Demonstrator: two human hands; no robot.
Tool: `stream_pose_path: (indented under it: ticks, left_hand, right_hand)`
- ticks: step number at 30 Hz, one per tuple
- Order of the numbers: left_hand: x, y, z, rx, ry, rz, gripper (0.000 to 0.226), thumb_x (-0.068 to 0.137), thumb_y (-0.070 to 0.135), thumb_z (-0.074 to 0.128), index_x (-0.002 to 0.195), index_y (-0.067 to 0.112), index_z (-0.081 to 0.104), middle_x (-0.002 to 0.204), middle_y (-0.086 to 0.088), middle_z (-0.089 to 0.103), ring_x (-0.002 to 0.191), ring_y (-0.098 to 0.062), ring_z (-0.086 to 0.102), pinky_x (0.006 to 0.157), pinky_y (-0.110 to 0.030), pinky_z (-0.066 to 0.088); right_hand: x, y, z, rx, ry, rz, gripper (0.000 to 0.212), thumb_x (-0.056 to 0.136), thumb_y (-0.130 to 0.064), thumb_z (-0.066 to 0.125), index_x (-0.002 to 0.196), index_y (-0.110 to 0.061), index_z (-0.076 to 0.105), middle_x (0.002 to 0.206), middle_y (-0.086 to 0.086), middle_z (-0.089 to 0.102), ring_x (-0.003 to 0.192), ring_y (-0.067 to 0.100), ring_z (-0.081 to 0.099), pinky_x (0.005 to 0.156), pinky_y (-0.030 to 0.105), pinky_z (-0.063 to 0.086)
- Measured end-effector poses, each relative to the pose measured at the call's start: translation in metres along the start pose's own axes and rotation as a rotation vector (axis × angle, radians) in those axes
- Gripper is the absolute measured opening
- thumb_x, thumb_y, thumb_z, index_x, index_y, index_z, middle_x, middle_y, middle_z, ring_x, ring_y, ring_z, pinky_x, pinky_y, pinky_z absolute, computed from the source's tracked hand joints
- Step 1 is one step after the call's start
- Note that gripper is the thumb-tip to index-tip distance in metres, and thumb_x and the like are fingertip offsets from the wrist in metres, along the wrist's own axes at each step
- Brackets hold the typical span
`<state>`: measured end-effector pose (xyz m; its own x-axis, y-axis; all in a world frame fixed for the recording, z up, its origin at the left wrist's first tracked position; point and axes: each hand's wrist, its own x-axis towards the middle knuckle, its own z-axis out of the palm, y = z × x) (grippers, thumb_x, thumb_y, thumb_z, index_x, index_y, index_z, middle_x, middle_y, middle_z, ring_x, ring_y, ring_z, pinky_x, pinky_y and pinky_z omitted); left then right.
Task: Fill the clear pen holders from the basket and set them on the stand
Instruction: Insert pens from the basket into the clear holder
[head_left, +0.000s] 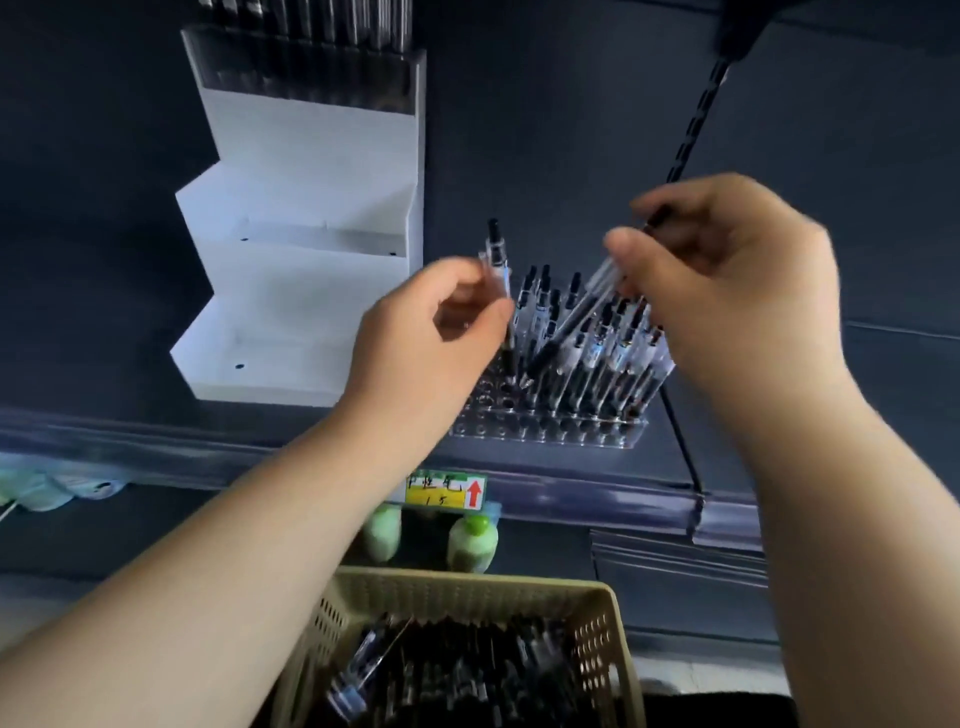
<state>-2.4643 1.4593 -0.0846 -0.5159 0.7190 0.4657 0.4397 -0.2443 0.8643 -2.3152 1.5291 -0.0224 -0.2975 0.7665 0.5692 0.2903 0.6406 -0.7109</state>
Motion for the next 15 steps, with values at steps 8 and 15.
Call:
stream_pose_path:
  ticks: [8,15]
  left_hand:
    - [0.012,-0.026,0.008,-0.02,-0.049,-0.043,0.021,0.078,0.017,0.071,0.079,0.037,0.065,0.082,0.018,0.07,0.078,0.001,0.066,0.072,-0.006,0.046]
    - [0.014,-0.034,0.008,-0.044,0.005,-0.115,0.014,0.075,0.019,0.069,0.078,0.032,0.067,0.079,0.016,0.071,0.074,0.002,0.065,0.068,-0.003,0.044]
  right_hand:
    - [0.011,0.033,0.031,-0.066,-0.092,-0.037,0.018,0.078,-0.029,0.073,0.087,-0.037,0.059,0.07,-0.022,0.062,0.072,-0.006,0.059,0.062,0.002,0.039]
    - [0.019,0.035,0.042,-0.113,-0.092,-0.093,0.019,0.078,-0.03,0.072,0.097,-0.029,0.068,0.075,-0.015,0.064,0.073,0.002,0.06,0.063,0.005,0.042]
